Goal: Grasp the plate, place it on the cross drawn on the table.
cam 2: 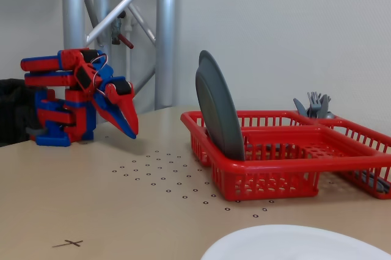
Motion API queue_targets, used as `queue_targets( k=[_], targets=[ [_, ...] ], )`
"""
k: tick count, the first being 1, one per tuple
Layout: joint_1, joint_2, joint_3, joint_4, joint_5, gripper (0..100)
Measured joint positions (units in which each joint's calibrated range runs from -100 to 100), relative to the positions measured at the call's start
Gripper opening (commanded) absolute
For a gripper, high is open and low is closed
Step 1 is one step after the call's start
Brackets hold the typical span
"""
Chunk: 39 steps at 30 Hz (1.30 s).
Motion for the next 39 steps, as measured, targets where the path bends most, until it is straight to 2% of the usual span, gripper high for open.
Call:
queue_targets(
  k=[2,7,13,22,24,27,35,39],
  targets=[
    [-0.2,0.0,0.0,0.0,1.1,3],
    [-4.7,0.1,0.0,0.0,5.8,17],
    [-7.9,14.1,-10.4,0.0,11.1,24],
    [-10.7,43.8,-46.9,-9.3,21.2,25],
    [-10.6,47.4,-51.0,-11.6,25.1,21],
    [-11.0,51.2,-51.4,-18.8,31.8,22],
    [-7.9,53.8,-56.0,-16.8,32.5,39],
    [-5.3,53.7,-55.9,-15.7,32.5,35]
  ],
)
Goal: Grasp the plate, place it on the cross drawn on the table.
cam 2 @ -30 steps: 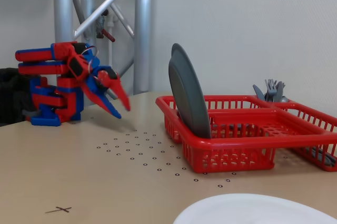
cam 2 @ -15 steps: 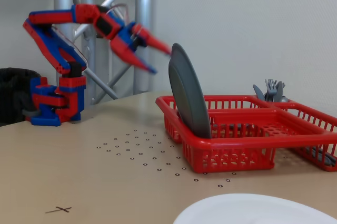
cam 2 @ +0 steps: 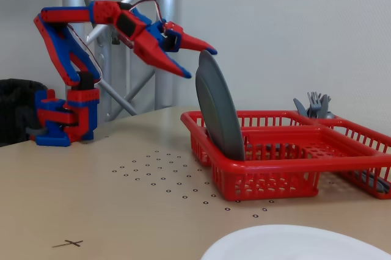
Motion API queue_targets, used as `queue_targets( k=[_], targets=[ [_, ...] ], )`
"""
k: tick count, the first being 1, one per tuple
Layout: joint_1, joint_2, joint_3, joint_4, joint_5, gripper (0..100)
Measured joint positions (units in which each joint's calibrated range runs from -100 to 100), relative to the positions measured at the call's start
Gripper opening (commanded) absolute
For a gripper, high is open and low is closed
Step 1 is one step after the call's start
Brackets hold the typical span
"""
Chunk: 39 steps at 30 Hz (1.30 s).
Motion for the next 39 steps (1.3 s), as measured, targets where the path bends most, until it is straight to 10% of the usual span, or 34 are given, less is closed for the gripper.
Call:
queue_targets(
  k=[31,39],
  targets=[
    [6.2,23.4,-19.7,-0.1,-2.2,32],
    [6.7,27.2,-22.3,-0.1,-2.6,17]
  ],
)
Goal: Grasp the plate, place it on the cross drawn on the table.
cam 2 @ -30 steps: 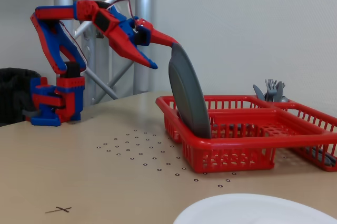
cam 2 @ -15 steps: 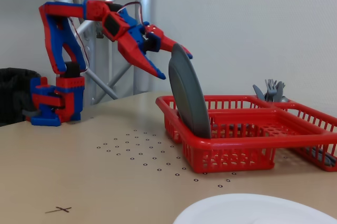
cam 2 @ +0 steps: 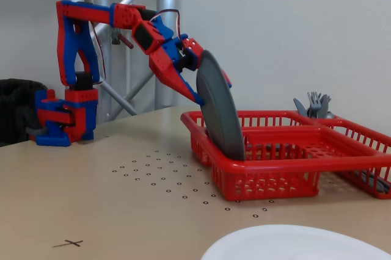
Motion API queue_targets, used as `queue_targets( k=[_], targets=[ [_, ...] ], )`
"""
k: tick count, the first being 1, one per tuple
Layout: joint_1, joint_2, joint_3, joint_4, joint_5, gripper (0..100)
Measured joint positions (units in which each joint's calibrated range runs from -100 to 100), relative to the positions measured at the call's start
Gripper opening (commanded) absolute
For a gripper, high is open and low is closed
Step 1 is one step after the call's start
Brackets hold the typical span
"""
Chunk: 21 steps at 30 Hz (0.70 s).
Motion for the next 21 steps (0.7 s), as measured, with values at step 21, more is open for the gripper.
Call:
queue_targets(
  k=[21],
  targets=[
    [-0.9,0.0,-1.5,0.0,1.9,0]
  ],
)
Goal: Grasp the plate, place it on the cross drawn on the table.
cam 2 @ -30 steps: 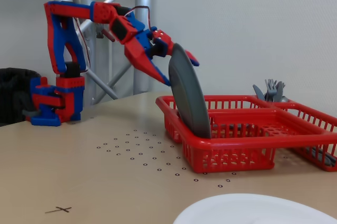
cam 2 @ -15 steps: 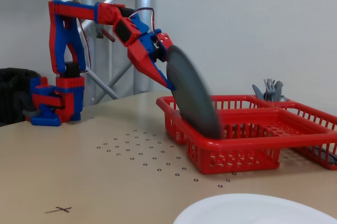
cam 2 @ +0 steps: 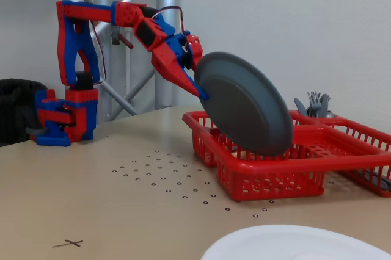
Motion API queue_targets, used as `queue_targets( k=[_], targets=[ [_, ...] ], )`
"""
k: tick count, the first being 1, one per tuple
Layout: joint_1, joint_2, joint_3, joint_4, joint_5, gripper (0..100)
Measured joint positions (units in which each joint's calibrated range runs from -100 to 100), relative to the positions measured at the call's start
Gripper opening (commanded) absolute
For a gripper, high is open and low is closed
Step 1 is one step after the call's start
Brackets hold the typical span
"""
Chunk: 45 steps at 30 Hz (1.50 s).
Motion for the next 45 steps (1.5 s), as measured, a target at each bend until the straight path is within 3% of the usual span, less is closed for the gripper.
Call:
queue_targets(
  k=[6,19,26,34,45],
  targets=[
    [0.1,0.0,0.0,0.0,0.3,0],
    [1.4,-2.8,-9.7,0.0,-10.0,0],
    [6.3,-7.9,-9.8,0.0,-10.8,0],
    [19.1,-10.0,-15.6,-0.4,-17.0,0],
    [28.8,5.0,-28.9,3.4,-25.2,0]
  ],
)
